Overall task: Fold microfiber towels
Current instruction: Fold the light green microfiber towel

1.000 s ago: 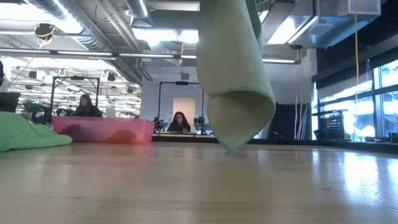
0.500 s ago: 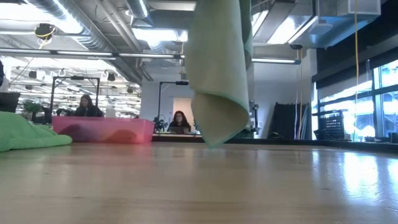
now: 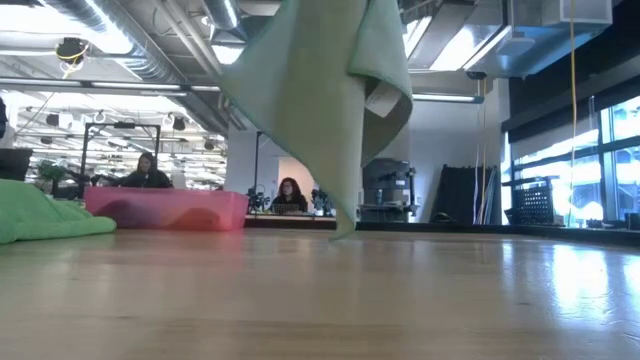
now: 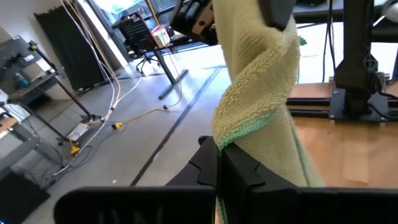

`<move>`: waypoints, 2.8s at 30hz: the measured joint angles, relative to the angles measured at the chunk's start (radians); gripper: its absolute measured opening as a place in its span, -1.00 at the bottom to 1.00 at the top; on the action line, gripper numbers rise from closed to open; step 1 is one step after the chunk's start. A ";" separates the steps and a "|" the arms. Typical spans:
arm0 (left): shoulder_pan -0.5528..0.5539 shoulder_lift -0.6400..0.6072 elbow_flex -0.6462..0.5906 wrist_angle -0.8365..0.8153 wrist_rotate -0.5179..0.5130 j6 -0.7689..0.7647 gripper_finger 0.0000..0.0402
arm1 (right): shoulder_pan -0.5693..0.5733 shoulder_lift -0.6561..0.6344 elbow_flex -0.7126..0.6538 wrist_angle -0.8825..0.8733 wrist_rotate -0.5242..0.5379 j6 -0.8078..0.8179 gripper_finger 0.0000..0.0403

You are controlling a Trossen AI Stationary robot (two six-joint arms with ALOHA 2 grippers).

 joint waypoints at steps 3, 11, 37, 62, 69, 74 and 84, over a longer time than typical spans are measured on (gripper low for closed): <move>-0.004 0.000 0.001 -0.001 0.000 -0.029 -1.00 | 0.000 0.000 0.000 -0.002 0.009 -0.051 -0.73; -0.004 0.001 0.125 -0.067 -0.031 -0.018 -1.00 | 0.000 0.000 0.000 -0.007 0.057 -0.190 -0.23; 0.026 0.001 0.347 -0.413 -0.085 -0.123 -1.00 | 0.041 0.015 -0.005 -0.171 0.419 -0.431 0.23; 0.120 0.037 0.345 -0.439 0.056 -0.299 -1.00 | 0.350 0.171 -0.006 0.395 1.077 -0.280 0.23; 0.120 0.036 0.345 -0.464 0.084 -0.304 -1.00 | 0.350 0.183 -0.005 0.445 1.079 -0.137 0.23; 0.120 0.036 0.345 -0.475 0.131 -0.303 -1.00 | 0.349 0.186 -0.005 0.364 1.081 -0.193 0.23; 0.118 0.036 0.345 -0.514 0.155 -0.301 -1.00 | 0.314 0.165 -0.005 0.102 1.245 -0.303 0.23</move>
